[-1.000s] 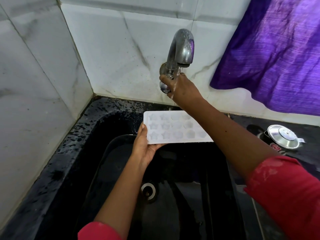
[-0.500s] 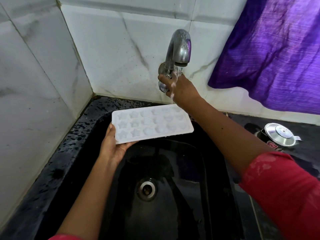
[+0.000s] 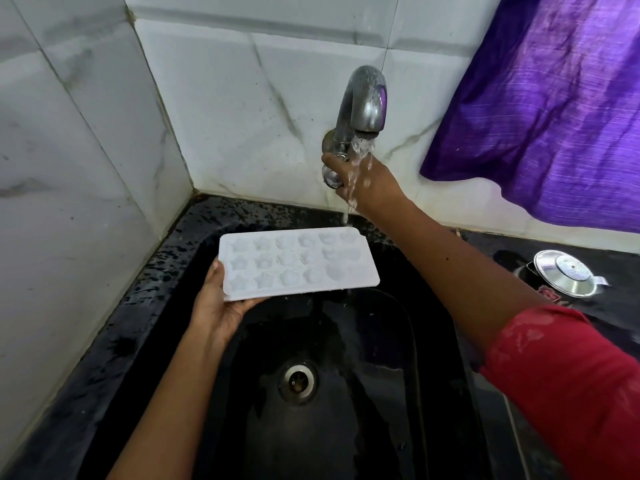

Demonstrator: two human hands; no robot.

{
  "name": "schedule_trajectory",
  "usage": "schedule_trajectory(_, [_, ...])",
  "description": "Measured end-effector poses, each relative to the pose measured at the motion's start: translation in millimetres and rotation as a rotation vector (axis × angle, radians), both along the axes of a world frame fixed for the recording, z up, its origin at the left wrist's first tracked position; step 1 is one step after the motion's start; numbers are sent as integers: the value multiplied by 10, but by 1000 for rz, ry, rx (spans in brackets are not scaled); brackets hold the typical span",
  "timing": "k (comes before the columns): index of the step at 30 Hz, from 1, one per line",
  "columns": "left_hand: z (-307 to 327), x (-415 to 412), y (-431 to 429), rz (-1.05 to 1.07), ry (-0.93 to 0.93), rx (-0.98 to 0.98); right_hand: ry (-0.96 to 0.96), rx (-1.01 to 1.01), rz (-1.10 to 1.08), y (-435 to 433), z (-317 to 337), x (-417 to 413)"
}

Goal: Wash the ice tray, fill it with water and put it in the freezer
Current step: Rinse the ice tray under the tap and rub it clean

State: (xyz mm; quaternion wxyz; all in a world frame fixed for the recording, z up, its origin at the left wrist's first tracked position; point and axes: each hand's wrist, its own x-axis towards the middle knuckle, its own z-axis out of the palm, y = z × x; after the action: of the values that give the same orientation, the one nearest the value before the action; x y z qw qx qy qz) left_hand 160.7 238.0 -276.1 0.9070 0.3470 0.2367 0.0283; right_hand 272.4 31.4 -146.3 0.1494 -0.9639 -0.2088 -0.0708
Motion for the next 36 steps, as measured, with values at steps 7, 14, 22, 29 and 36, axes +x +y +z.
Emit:
schedule_trajectory(7, [-11, 34, -481, -105, 14, 8, -104, -157, -7, 16, 105, -18])
schedule_trajectory(14, [-1, 15, -723, -185, 19, -26, -52, -170, 60, 24, 164, -9])
schedule_trajectory(22, [-10, -45, -602, -169, -44, 30, -118, -120, 19, 15, 91, 3])
schedule_trajectory(29, [34, -173, -394, -140, -91, 70, -6, 186, 12, -135, -66, -80])
schedule_trajectory(36, [102, -263, -246, -135, -104, 125, 13, 403, -175, -490, -370, -589])
